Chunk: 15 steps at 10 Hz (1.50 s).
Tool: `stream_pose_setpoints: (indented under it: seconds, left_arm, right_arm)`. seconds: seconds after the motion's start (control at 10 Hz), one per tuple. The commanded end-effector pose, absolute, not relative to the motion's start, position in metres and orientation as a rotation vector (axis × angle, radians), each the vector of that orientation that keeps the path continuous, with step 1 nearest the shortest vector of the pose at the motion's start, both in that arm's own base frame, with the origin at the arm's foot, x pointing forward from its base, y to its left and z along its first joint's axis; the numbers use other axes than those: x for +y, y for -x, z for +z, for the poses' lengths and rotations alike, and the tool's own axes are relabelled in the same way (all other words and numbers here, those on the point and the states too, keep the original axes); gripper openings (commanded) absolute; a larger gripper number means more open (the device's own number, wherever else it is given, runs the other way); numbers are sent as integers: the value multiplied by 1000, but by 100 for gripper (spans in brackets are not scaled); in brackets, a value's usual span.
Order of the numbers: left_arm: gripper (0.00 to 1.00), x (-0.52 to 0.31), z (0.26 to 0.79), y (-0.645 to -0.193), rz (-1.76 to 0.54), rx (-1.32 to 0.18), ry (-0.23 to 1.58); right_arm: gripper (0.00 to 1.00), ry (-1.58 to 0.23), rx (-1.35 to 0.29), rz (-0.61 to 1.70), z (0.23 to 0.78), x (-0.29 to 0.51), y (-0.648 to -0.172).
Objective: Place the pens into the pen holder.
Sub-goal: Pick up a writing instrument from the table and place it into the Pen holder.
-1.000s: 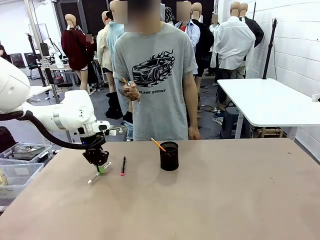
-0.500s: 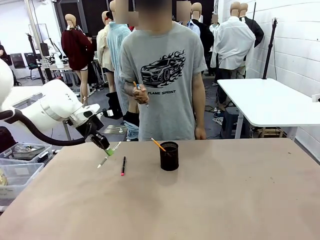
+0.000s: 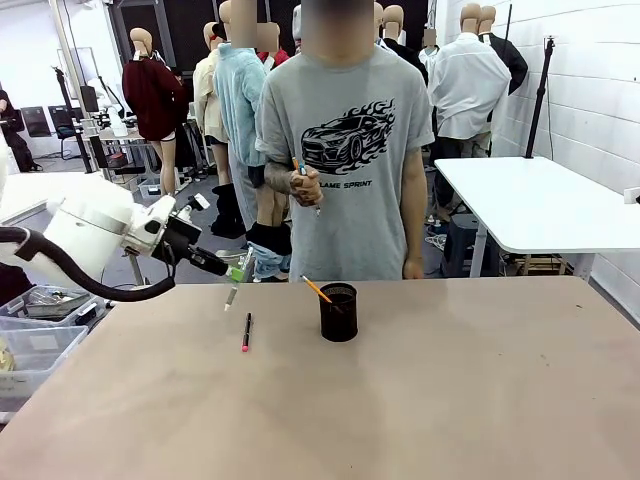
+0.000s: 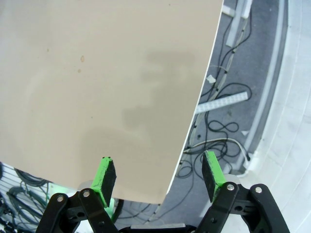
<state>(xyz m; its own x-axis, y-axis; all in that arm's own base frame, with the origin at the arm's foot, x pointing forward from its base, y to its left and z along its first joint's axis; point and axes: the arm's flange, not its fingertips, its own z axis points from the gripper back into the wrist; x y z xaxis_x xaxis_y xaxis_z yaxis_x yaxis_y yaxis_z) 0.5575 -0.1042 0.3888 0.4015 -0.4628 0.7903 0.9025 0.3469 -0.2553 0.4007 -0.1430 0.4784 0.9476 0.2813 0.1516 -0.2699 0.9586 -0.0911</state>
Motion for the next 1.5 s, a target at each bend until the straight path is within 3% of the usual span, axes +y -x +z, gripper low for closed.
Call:
stream_pose_setpoints:
  seconds: [0.0, 0.3, 0.8, 1.1, 1.2, 1.3, 1.4]
  left_arm:
    - [0, -79, 386, -540, -1084, -674, 912]
    - [0, -22, 407, -504, -1148, -770, 930]
    - [0, 124, 414, -422, -944, -1162, 912]
    - [0, 141, 403, -418, -926, -1227, 1002]
    - [0, 125, 405, -430, -753, -993, 771]
    - [0, 147, 407, -410, -906, -1178, 955]
    - [0, 147, 407, -410, -906, -1178, 955]
  right_arm:
    - [89, 101, -164, 284, 477, -144, -400]
    - [89, 101, -164, 284, 477, -144, -400]
    - [89, 101, -164, 284, 477, -144, -400]
    - [89, 101, -164, 284, 477, -144, -400]
    - [89, 101, -164, 284, 477, -144, -400]
    - [89, 101, -164, 284, 477, -144, -400]
    - [89, 101, -164, 284, 477, -144, -400]
